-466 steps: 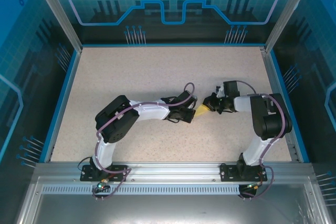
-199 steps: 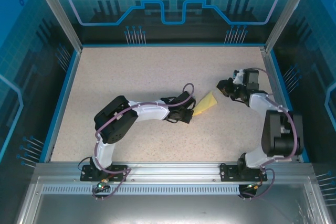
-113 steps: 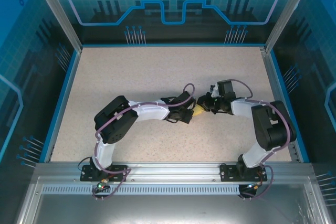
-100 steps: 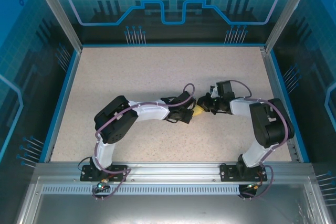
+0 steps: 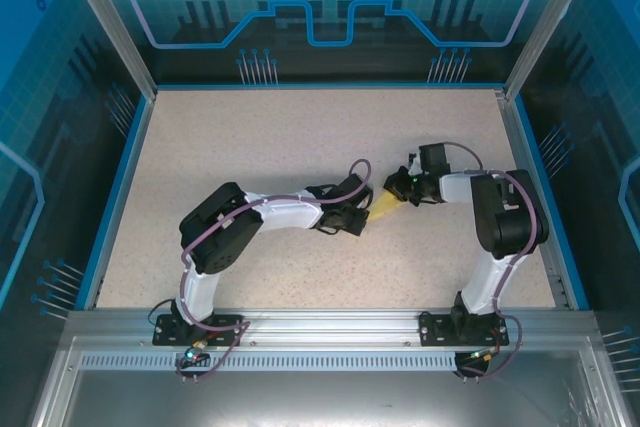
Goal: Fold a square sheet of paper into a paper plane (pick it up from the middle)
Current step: Fold the wing for the fifth time at the center of the table.
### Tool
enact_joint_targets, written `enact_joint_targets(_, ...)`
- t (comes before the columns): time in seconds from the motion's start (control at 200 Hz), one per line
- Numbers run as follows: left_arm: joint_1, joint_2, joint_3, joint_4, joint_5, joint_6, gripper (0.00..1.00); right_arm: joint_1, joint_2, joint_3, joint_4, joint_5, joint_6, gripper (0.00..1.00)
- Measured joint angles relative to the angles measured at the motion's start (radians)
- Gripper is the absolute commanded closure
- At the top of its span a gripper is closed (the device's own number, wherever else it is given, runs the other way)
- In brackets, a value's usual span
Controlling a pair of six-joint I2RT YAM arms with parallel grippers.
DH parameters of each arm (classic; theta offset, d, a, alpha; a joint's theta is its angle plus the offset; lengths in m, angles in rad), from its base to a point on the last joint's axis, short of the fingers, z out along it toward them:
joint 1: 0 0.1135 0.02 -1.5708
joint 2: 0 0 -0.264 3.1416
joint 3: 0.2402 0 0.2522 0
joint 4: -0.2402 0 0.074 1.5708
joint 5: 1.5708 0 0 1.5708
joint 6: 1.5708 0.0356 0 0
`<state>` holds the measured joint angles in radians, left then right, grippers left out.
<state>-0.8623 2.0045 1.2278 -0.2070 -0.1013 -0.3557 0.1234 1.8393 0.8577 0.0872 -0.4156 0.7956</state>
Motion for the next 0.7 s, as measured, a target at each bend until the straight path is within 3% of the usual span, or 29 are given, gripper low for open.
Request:
enact_joint_targets(0.41, 0.000, -0.004, -0.010, 0.006, 0.000, 0.000, 0.92, -0.064, 0.053, 0.002, 0.065, -0.169, 0.044, 0.91)
enact_joint_targets(0.7, -0.003, -0.008, -0.014, 0.003, -0.011, 0.000, 0.92, -0.134, 0.064, 0.040, 0.071, -0.111, 0.040, 0.91)
